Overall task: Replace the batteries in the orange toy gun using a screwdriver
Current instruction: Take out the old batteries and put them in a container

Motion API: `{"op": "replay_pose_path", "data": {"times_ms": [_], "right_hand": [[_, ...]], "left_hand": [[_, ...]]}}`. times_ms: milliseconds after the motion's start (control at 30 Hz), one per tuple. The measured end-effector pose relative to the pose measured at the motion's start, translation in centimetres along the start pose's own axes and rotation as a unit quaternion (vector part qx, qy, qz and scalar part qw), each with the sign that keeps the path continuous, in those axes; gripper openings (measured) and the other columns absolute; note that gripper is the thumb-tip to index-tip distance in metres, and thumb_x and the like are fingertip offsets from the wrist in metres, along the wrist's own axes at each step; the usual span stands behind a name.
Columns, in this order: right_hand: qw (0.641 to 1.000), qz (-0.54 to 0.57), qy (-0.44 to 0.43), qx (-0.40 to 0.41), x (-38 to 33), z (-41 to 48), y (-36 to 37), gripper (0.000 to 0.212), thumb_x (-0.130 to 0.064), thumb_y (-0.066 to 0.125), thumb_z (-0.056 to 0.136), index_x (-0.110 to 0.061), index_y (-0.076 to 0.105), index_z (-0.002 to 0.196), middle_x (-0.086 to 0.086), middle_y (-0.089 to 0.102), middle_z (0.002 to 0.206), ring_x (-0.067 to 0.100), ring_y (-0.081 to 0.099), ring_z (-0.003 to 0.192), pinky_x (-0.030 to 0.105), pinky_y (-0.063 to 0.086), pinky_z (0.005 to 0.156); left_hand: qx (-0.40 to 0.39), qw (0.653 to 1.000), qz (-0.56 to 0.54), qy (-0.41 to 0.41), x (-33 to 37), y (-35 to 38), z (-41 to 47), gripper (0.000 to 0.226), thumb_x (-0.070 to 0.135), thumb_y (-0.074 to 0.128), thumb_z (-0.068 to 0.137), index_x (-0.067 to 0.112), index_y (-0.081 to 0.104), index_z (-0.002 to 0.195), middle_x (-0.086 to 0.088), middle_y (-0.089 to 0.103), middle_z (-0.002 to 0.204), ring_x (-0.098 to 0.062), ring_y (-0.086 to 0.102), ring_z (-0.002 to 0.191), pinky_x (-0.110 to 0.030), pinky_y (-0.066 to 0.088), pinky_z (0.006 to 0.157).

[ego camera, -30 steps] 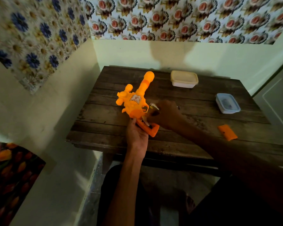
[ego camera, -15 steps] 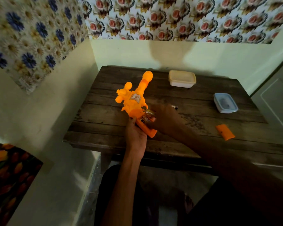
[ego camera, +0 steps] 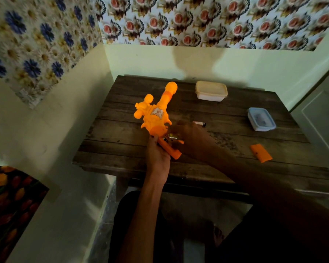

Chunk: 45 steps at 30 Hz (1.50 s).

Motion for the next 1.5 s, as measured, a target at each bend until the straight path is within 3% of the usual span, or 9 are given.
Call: {"op": "replay_pose_path", "data": {"times_ms": [167, 333, 467, 733, 933, 1067, 1133, 1267, 1500], "right_hand": [[1.000, -0.018, -0.006, -0.016, 0.3, 0.5, 0.1, 0.042, -0.022, 0.070, 0.082, -0.016, 0.057, 0.122, 0.006, 0.062, 0.116, 0.024, 0.064, 0.096, 0.040, 0.055, 0.076], [0.987, 0.131, 0.085, 0.042, 1.4, 0.8, -0.3, 0.013, -0.017, 0.066, 0.086, -0.009, 0.066, 0.096, -0.007, 0.060, 0.079, 0.003, 0.056, 0.069, 0.007, 0.039, 0.060], [0.887, 0.411, 0.195, 0.080, 1.4, 0.3, -2.0, 0.030, -0.030, 0.050, 0.097, -0.014, 0.066, 0.076, 0.003, 0.063, 0.072, 0.008, 0.057, 0.061, 0.021, 0.041, 0.055], [0.899, 0.358, 0.193, 0.163, 0.8, 1.0, -3.3, 0.052, -0.057, 0.048, 0.092, -0.015, 0.069, 0.071, -0.011, 0.056, 0.043, -0.001, 0.050, 0.040, 0.019, 0.038, 0.044], [0.938, 0.229, 0.160, 0.206, 1.2, 0.6, -2.8, 0.052, -0.048, 0.048, 0.096, -0.009, 0.062, 0.065, -0.004, 0.060, 0.053, 0.001, 0.056, 0.046, 0.017, 0.041, 0.047], [0.929, 0.280, 0.242, 0.020, 1.7, 0.5, -3.3, 0.023, -0.023, 0.053, 0.096, -0.009, 0.064, 0.082, 0.003, 0.065, 0.067, 0.004, 0.050, 0.038, 0.016, 0.034, 0.035], [0.896, 0.326, 0.292, -0.076, 1.9, 0.1, -2.7, 0.015, -0.016, 0.054, 0.094, -0.003, 0.062, 0.094, 0.009, 0.068, 0.076, 0.004, 0.048, 0.037, 0.017, 0.031, 0.036], [0.832, 0.400, 0.377, -0.072, 2.4, -0.8, -1.6, 0.012, -0.013, 0.056, 0.093, -0.003, 0.063, 0.093, 0.015, 0.068, 0.081, 0.011, 0.053, 0.050, 0.017, 0.036, 0.038], [0.763, 0.564, 0.314, -0.015, 1.8, -1.4, 0.9, 0.017, -0.014, 0.051, 0.097, -0.006, 0.065, 0.104, 0.012, 0.070, 0.109, 0.026, 0.067, 0.101, 0.039, 0.054, 0.089]], "left_hand": [[-0.003, 1.000, 0.003, -0.008, 0.1, 0.3, -0.1, 0.038, 0.024, 0.036, 0.101, 0.010, 0.049, 0.134, -0.007, 0.067, 0.109, -0.018, 0.065, 0.091, -0.031, 0.054, 0.066], [0.001, 1.000, -0.010, -0.008, 0.1, 0.1, 0.3, 0.041, 0.021, 0.035, 0.102, 0.008, 0.044, 0.140, -0.011, 0.065, 0.114, -0.023, 0.063, 0.099, -0.043, 0.052, 0.090], [0.002, 1.000, -0.002, -0.005, -0.1, 0.2, 0.4, 0.041, 0.019, 0.034, 0.102, 0.006, 0.043, 0.139, -0.015, 0.061, 0.116, -0.021, 0.062, 0.093, -0.039, 0.052, 0.087], [0.002, 1.000, -0.012, -0.005, -0.1, 0.1, 0.4, 0.038, 0.019, 0.035, 0.101, 0.008, 0.045, 0.137, -0.012, 0.064, 0.110, -0.022, 0.062, 0.093, -0.039, 0.050, 0.088], [0.002, 1.000, -0.006, -0.020, 0.1, -0.2, 0.3, 0.040, 0.022, 0.035, 0.102, 0.005, 0.046, 0.137, -0.013, 0.066, 0.104, -0.021, 0.064, 0.091, -0.036, 0.053, 0.083], [0.000, 1.000, -0.014, -0.024, 0.0, -0.1, 0.5, 0.042, 0.021, 0.035, 0.102, 0.005, 0.043, 0.140, -0.015, 0.063, 0.112, -0.025, 0.061, 0.099, -0.046, 0.049, 0.094], [-0.004, 1.000, -0.002, -0.016, -0.1, 0.0, 0.6, 0.041, 0.021, 0.036, 0.101, 0.009, 0.044, 0.140, -0.014, 0.061, 0.121, -0.029, 0.058, 0.109, -0.055, 0.047, 0.095], [0.013, 0.996, 0.085, 0.038, -0.4, 0.4, 0.3, 0.037, 0.020, 0.038, 0.101, 0.016, 0.047, 0.136, -0.007, 0.059, 0.125, -0.026, 0.056, 0.115, -0.049, 0.049, 0.093], [-0.022, 0.938, 0.295, 0.181, 0.2, 1.4, -0.5, 0.048, 0.030, 0.044, 0.092, 0.016, 0.042, 0.138, -0.007, 0.055, 0.130, -0.020, 0.055, 0.115, -0.035, 0.045, 0.098]]}}
Point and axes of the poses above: each hand's wrist, its own z-axis towards the middle knuckle, its own y-axis out of the palm, x = y × z, the point moved 2 cm from there along z, towards the middle knuckle
